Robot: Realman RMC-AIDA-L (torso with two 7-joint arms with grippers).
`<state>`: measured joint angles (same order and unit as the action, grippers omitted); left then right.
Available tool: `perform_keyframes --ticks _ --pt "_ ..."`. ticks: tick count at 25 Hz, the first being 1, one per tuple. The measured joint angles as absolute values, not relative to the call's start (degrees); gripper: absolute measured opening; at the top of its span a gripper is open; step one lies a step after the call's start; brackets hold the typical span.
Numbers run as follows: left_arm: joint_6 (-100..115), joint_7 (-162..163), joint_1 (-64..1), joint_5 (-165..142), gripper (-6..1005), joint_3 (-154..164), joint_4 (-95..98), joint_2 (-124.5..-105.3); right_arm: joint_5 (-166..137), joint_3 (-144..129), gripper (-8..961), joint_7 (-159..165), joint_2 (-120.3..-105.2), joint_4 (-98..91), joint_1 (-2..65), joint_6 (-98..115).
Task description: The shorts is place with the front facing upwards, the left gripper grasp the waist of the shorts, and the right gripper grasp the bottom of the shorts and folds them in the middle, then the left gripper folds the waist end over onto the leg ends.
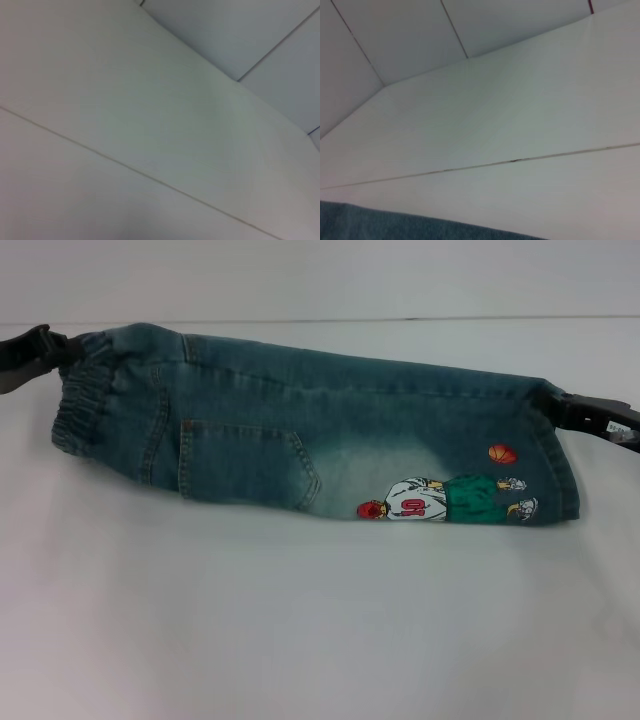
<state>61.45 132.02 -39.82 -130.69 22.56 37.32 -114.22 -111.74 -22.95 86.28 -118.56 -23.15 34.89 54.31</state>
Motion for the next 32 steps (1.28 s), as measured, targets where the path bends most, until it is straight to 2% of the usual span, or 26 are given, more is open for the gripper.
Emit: perform_keyframes --ticks 20,32 --pt "54.48 130.66 -39.99 -130.69 66 28.0 36.82 -115.93 -111.62 -23.11 42 86.13 -119.07 -21.7 36.97 49.99" --pt "53.32 130.83 -39.89 -131.01 72 28.21 36.9 -116.6 -111.62 -23.02 121 86.25 -119.31 -21.56 37.76 49.36"
